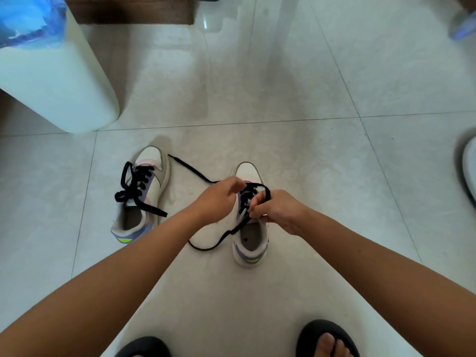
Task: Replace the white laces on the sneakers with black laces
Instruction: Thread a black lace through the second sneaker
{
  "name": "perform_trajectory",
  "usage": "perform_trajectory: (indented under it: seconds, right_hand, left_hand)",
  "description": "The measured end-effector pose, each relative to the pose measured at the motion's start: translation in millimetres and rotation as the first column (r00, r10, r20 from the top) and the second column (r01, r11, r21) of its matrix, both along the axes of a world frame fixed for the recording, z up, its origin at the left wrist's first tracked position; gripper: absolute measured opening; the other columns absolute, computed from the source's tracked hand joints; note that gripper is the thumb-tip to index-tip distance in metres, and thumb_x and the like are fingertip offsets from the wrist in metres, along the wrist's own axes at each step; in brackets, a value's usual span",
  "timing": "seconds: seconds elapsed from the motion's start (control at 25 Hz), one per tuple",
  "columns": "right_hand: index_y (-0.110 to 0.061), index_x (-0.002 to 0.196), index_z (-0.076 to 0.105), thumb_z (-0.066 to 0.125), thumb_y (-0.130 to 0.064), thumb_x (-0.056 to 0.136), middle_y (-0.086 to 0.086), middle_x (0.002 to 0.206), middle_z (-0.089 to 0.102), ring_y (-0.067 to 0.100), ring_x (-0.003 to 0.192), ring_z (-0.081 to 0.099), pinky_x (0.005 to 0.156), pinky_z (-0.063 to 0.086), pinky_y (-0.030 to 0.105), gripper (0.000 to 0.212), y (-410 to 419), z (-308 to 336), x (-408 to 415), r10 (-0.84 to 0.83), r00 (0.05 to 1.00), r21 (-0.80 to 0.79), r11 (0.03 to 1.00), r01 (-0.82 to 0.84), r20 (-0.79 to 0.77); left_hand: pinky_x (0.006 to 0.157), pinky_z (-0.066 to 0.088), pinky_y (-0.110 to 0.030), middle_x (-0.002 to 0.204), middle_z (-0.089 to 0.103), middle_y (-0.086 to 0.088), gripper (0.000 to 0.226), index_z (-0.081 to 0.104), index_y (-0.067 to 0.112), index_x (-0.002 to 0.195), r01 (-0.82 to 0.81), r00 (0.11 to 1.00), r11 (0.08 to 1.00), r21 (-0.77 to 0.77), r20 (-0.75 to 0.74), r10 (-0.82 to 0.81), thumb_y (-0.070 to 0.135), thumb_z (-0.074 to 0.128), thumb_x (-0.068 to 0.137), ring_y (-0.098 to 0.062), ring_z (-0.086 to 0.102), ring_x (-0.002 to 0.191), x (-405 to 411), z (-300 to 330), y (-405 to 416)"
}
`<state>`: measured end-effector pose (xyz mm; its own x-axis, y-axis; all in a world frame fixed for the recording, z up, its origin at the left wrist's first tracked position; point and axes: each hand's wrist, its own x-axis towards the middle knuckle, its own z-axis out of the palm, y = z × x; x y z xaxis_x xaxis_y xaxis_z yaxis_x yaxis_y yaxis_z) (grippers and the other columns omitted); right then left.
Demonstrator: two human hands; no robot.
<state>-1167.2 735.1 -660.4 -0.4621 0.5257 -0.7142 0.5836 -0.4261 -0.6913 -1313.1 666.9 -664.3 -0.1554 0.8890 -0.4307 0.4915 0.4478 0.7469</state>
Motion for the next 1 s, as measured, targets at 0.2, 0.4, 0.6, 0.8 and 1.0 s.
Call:
perform_trajectory:
  seconds: [0.2,0.4,0.6,0.8,1.0]
  right_hand:
    - [-0.014,0.064,0.06,0.054,0.009,0.074,0.0,0.069,0.057,0.016,0.07,0.053,0.065,0.044,0.023,0.026,-6.1,-1.2,-1.3,0.234,0.969,0.487,0.838,-0.245,0.085]
    - [0.0,0.102,0.057,0.058,0.003,0.079,0.009,0.094,0.053,0.021,0.077,0.048,0.063,0.04,0.026,0.023,-18.5,-27.8,2.2,0.239,0.956,0.85,0.455,-0.265,0.17]
    - [-0.012,0.089,0.054,0.064,-0.013,0.084,-0.004,0.078,0.056,0.012,0.07,0.05,0.058,0.036,0.014,0.012,-10.2,-26.9,7.4,0.059,0.996,0.596,0.798,-0.09,0.07]
    - [-0.013,0.077,0.065,0.071,-0.021,0.081,0.004,0.079,0.067,0.023,0.077,0.063,0.074,0.052,0.038,0.011,-5.8,-22.4,12.8,-0.004,0.996,0.548,0.835,-0.043,0.085]
    - [-0.016,0.07,0.063,0.066,-0.027,0.086,0.002,0.071,0.065,0.027,0.079,0.066,0.081,0.053,0.048,0.02,-8.5,-25.3,20.4,0.047,0.99,0.442,0.892,-0.1,0.13]
  left_hand:
    - [0.069,0.041,-0.006,0.087,0.058,0.003,0.029,0.057,0.013,0.09,0.104,0.974,0.995,0.011,0.203,-0.104,-0.01,0.04,0.086,-0.008,0.053,0.084,17.1,-3.7,8.3]
    - [0.064,0.041,-0.001,0.088,0.057,0.009,0.028,0.063,0.009,0.106,0.089,0.964,0.996,0.014,0.251,-0.09,-0.006,0.044,0.092,0.005,0.053,0.077,5.6,0.8,9.4]
    - [0.07,0.041,0.001,0.1,0.067,0.002,0.027,0.067,0.008,0.113,0.057,0.973,0.998,0.012,0.225,-0.058,0.0,0.058,0.089,0.0,0.058,0.089,-3.2,-3.2,8.3]
    - [0.072,0.047,-0.026,0.09,0.067,-0.003,0.018,0.07,0.011,0.099,0.196,0.945,0.97,0.143,-0.292,-0.148,0.011,0.062,0.083,-0.018,0.061,0.087,-2.0,-10.1,11.5]
    - [0.065,0.042,-0.031,0.089,0.059,-0.006,0.011,0.064,0.01,0.091,0.245,0.774,0.969,0.023,-0.607,-0.181,0.015,0.059,0.083,-0.023,0.057,0.084,-2.4,-18.1,11.3]
